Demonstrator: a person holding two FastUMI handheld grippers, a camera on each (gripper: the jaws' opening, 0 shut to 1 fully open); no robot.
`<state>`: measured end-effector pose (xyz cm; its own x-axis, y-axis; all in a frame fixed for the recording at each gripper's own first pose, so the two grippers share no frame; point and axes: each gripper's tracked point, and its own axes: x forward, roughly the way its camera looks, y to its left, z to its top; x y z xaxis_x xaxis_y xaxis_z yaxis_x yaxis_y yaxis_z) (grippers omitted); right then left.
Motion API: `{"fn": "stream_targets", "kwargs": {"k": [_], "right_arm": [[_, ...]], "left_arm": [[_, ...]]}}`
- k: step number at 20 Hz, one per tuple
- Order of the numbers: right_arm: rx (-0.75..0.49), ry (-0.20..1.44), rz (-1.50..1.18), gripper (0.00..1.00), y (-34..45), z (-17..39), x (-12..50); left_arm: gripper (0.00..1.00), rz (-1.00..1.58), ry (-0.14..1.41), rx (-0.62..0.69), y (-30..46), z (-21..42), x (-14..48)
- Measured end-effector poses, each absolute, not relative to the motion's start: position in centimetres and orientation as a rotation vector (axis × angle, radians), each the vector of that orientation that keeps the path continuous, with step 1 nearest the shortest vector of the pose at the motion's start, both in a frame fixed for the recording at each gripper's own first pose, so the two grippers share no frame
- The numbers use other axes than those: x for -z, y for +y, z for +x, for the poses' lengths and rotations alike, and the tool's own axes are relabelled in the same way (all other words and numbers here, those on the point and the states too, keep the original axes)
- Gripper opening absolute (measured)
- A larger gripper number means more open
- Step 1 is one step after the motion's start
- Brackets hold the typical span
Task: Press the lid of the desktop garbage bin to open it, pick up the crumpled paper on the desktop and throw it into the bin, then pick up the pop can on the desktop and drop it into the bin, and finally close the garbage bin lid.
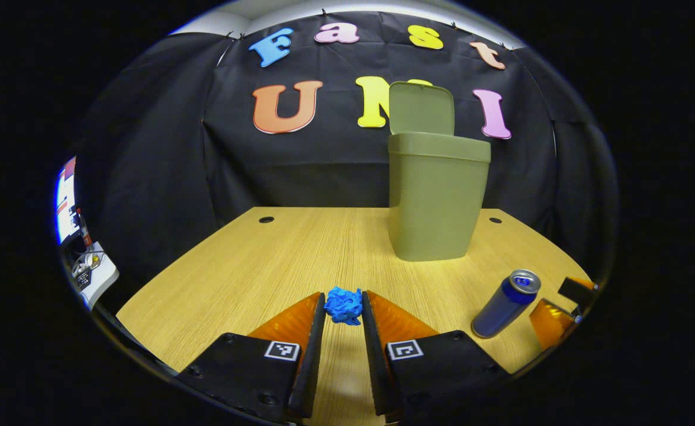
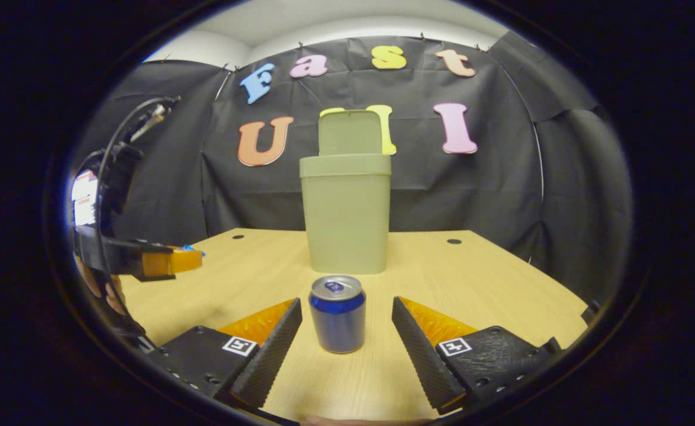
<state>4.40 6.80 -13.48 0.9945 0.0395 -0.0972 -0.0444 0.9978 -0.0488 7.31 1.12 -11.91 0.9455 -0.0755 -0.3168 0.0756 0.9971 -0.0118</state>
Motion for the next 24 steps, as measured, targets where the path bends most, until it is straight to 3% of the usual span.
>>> {"fn": "stream_targets", "kwargs": {"k": [7,18,24], "right_arm": [[-0.004,0.098,-0.091,0.95,6.6,7.3,15.2],[-0.017,0.135,-0.121,0.98,8.2,10.7,16.3],[0.001,0.171,-0.099,0.94,7.6,10.9,16.6]], "left_arm": [[0.4,-0.006,0.211,0.085,0.8,4.5,7.2],[0.4,-0.026,0.223,0.066,0.5,4.4,7.2],[0.4,-0.013,0.22,0.07,0.1,4.2,7.2]]}}
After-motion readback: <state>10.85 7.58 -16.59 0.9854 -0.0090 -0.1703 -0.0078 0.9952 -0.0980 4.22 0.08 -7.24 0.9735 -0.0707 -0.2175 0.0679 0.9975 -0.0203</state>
